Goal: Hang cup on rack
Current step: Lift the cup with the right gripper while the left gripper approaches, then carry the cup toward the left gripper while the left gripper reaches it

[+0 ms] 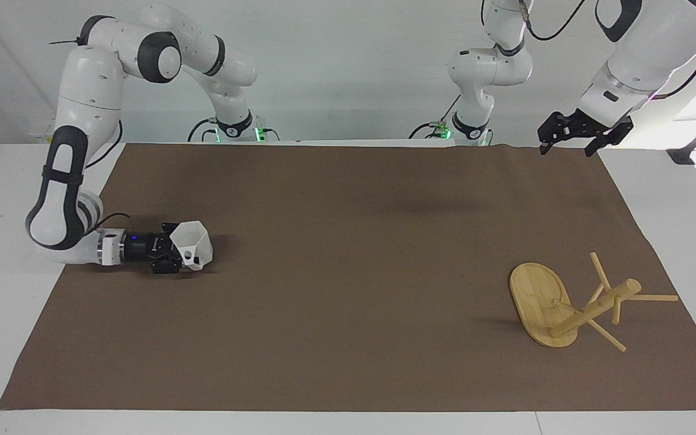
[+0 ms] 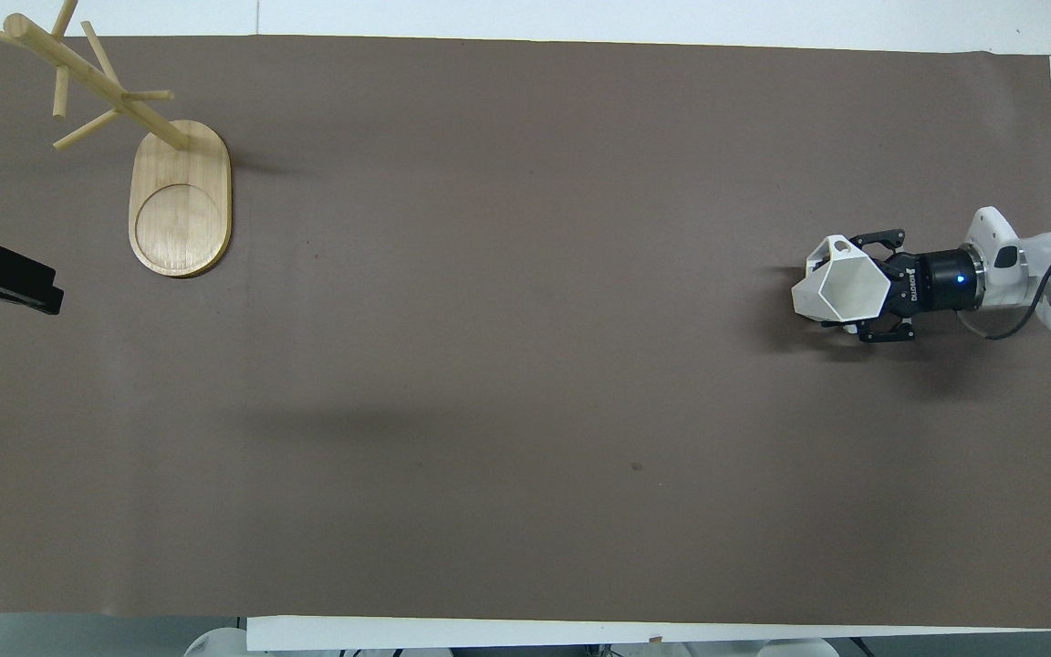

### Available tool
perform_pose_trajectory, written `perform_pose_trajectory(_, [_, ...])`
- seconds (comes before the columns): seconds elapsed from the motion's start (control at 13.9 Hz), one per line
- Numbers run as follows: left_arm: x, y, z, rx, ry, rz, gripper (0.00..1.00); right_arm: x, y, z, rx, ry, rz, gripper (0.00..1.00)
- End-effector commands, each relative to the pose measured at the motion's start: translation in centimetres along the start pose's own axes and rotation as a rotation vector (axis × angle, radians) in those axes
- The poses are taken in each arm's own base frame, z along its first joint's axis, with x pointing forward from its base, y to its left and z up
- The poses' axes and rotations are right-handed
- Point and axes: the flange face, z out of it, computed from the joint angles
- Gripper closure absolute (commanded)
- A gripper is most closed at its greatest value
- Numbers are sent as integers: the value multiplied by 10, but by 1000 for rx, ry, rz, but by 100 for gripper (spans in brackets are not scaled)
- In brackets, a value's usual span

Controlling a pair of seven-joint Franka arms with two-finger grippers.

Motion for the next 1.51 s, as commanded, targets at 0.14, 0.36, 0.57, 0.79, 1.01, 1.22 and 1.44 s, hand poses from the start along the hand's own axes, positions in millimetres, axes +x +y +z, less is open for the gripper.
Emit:
perform_pose_trajectory(0.14, [-8,16,-5,-3,0,27,0,87,64,94,-34,-52,27,88])
perform_pose_trajectory(0.36, [-1,35,-2,-5,66,-11,0,109,88,180,-59,-8,54,89])
perform_pose_trajectory(0.57, [13,74,8,-86,167,-189,0,131,99,269,-101,38,120,89])
perform_pose_trajectory(0.79, [28,122,19,-118,200,-336,0,151,103,340,-146,16,142,89])
perform_pose_trajectory(1.01, [40,168,28,-142,215,-392,0,169,103,386,-208,-24,148,89])
perform_pose_trajectory(1.22, [56,196,43,-158,218,-452,1,183,94,426,-226,-5,167,89])
perform_pose_trajectory(1.44, [77,221,65,-160,179,-579,1,198,80,459,-214,-17,150,89])
